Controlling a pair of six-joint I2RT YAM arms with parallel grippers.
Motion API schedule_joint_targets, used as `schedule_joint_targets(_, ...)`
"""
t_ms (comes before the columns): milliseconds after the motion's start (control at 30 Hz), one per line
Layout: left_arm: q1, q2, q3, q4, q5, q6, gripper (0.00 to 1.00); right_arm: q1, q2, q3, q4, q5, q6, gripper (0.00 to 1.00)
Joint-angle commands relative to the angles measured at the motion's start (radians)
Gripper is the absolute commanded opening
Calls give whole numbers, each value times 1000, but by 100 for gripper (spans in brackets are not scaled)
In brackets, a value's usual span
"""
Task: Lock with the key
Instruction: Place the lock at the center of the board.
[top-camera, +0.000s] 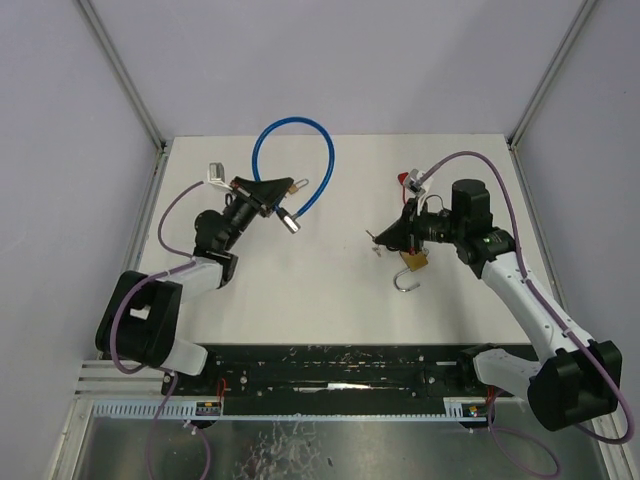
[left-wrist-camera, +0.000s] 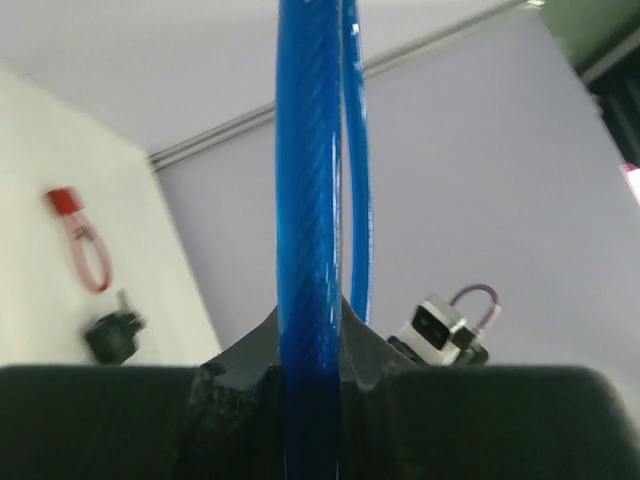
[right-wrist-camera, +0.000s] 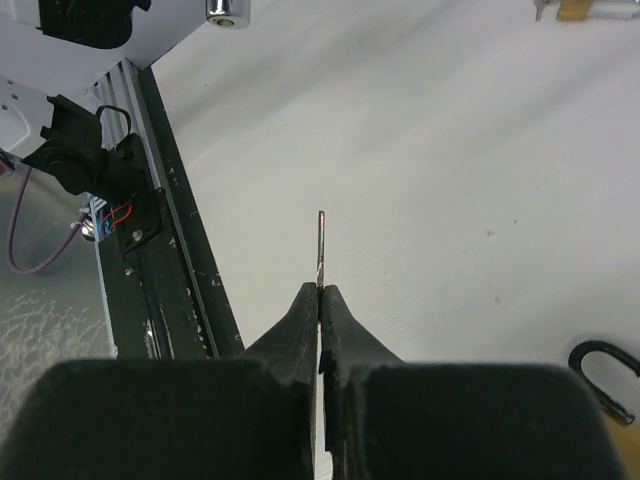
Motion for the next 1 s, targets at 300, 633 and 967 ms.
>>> schedule_joint_targets(300, 209, -264, -127, -704, -168, 305, 0, -18, -36, -136, 185, 9, 75, 0)
schedule_joint_targets(633, 445, -88, -41, -780, 15, 274, 0, -17, -33, -178, 235, 22, 105, 0)
schedule_joint_targets(967, 506, 64, 43, -862, 15, 348, 3, -17, -26, -178, 234, 21, 104, 0)
